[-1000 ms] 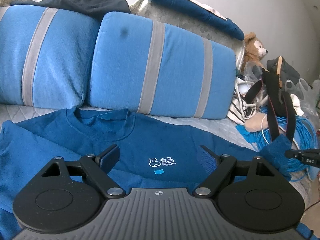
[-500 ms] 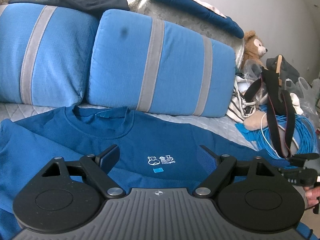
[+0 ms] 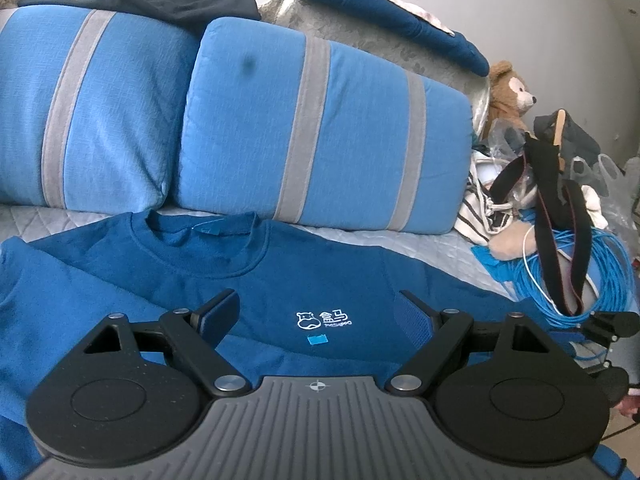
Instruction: Fold clothes
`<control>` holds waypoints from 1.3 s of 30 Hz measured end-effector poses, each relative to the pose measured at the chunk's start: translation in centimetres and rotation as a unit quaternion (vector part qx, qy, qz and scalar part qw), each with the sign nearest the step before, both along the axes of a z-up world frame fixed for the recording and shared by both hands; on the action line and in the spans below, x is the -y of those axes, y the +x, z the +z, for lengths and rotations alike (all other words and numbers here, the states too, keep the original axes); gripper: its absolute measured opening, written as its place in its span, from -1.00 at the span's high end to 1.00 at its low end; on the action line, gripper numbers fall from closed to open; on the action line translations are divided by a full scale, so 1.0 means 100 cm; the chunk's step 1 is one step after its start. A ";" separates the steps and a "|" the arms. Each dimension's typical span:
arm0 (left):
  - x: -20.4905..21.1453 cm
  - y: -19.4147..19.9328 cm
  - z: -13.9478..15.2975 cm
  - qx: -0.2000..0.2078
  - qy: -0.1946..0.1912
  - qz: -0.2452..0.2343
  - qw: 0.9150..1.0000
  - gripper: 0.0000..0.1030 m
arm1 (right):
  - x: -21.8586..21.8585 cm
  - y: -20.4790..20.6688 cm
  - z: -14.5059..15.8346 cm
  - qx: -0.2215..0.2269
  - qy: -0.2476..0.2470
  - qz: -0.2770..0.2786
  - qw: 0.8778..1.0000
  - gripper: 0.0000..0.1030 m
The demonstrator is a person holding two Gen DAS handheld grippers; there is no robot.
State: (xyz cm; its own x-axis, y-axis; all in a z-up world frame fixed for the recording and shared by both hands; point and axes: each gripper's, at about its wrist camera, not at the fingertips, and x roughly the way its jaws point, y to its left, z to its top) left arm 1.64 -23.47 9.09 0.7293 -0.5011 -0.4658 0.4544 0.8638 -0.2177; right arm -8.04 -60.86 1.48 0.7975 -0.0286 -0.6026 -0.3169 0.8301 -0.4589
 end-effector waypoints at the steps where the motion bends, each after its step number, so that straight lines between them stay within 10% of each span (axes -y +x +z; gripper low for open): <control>1: 0.000 0.000 0.000 0.000 0.000 0.000 1.000 -0.65 | -0.004 -0.001 -0.001 0.004 -0.011 0.007 1.000 -0.28; 17: -0.001 0.002 -0.001 -0.004 0.000 -0.002 1.000 -0.65 | -0.039 0.012 -0.038 0.038 -0.196 0.052 0.978 0.06; 21: -0.001 0.002 -0.001 -0.005 -0.001 -0.001 1.000 -0.65 | -0.039 0.018 -0.028 0.026 -0.157 0.049 0.986 0.74; 31: -0.003 0.004 -0.001 -0.023 -0.022 -0.015 0.999 -0.65 | -0.019 0.034 0.021 -0.002 0.006 -0.003 1.000 0.79; 39: -0.007 0.023 -0.001 -0.147 -0.120 -0.055 0.980 -0.65 | 0.001 0.037 0.070 -0.015 0.162 -0.019 0.986 0.79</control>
